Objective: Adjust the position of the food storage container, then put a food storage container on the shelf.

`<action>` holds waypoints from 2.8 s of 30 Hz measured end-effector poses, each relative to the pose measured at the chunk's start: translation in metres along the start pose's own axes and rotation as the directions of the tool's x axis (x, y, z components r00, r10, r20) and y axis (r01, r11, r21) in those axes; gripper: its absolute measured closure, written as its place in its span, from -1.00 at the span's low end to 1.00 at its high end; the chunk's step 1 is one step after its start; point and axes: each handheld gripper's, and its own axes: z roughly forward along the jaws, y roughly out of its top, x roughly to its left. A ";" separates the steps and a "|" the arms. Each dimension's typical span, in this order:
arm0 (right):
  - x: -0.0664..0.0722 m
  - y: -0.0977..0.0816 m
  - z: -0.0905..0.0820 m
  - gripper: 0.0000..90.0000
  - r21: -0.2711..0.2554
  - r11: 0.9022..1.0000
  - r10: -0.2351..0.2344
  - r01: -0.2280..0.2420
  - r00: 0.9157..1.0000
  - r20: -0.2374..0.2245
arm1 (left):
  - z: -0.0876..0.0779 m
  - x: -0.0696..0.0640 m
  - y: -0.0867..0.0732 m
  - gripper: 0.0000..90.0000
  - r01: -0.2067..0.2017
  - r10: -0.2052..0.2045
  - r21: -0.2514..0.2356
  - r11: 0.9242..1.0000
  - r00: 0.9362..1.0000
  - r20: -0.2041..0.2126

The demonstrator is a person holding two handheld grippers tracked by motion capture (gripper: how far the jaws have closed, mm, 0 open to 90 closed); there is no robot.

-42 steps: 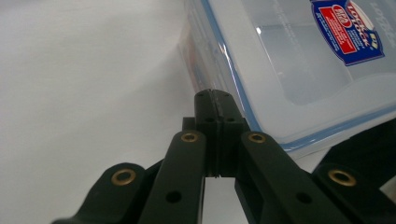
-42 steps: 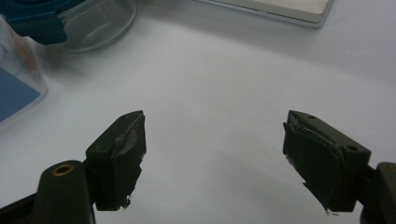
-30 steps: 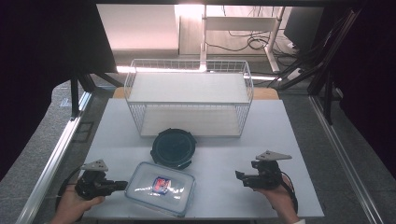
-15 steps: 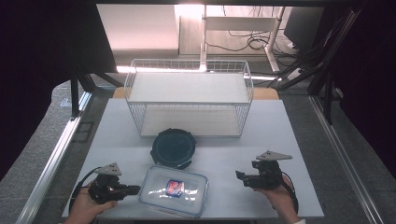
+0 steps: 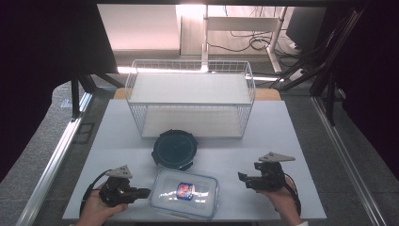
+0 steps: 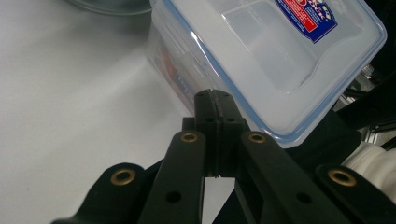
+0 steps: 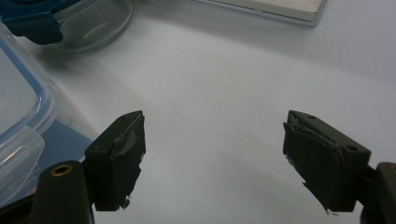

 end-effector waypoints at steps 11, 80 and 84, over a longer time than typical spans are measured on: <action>-0.001 0.000 0.000 -0.55 -0.001 1.000 0.003 -0.003 1.000 0.008 | 0.005 -0.004 0.004 0.99 0.003 -0.003 -0.003 1.000 1.000 0.005; 0.090 -0.032 0.011 -0.76 0.102 0.947 0.321 -0.304 0.898 -0.301 | 0.038 0.006 0.019 -0.82 0.319 -0.315 -0.008 0.948 0.939 0.138; 0.094 -0.035 0.018 -0.76 0.130 0.944 0.330 -0.305 0.891 -0.311 | 0.042 0.008 0.017 -0.78 0.344 -0.340 0.009 0.939 0.922 0.187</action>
